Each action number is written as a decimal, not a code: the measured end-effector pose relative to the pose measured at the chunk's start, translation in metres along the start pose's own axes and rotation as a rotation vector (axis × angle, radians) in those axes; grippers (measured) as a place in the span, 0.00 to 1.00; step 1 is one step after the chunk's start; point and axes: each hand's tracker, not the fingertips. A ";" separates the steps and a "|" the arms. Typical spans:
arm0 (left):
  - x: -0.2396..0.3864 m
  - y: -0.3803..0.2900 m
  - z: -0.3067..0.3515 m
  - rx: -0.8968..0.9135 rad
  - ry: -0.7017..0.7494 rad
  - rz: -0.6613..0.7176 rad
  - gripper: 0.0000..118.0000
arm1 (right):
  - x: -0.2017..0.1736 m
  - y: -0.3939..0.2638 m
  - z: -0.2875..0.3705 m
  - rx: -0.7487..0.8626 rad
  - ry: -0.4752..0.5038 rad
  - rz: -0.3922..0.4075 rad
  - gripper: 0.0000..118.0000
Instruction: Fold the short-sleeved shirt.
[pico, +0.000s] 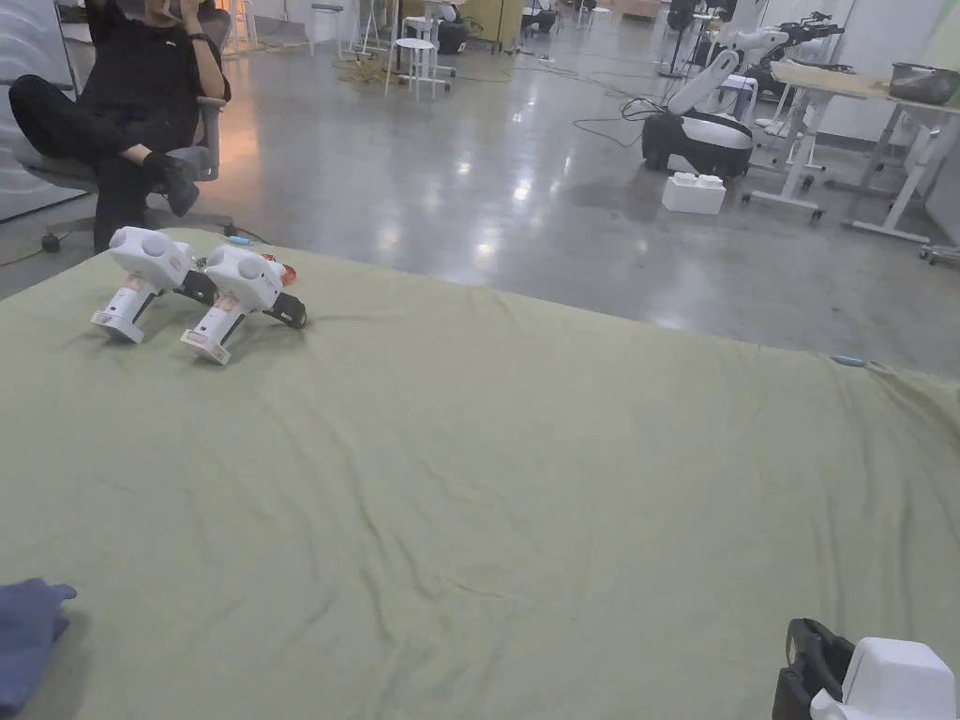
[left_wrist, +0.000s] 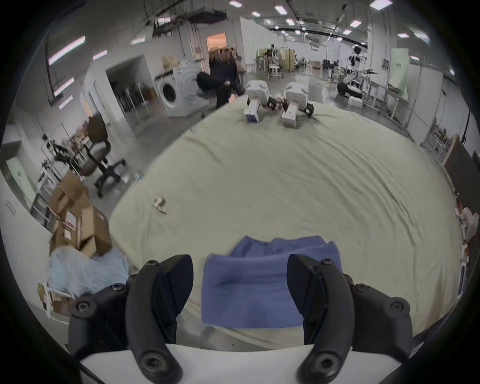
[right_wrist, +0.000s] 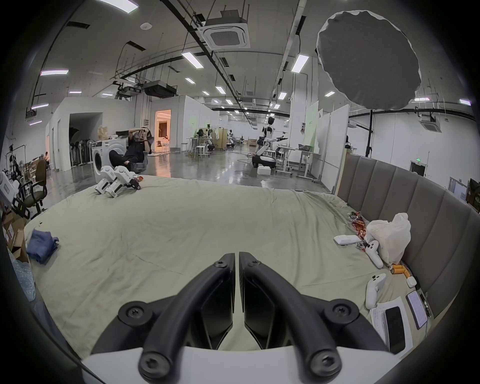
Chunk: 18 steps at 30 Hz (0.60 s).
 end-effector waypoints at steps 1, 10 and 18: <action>0.007 0.001 0.007 0.015 0.003 -0.003 0.66 | 0.000 0.000 0.000 0.001 0.003 -0.003 0.02; 0.105 -0.008 0.038 0.266 -0.210 -0.086 0.65 | -0.004 -0.005 0.003 0.016 0.020 -0.049 0.02; 0.244 -0.038 0.063 0.420 -0.379 -0.093 0.36 | -0.009 0.009 0.002 0.082 -0.015 -0.092 0.03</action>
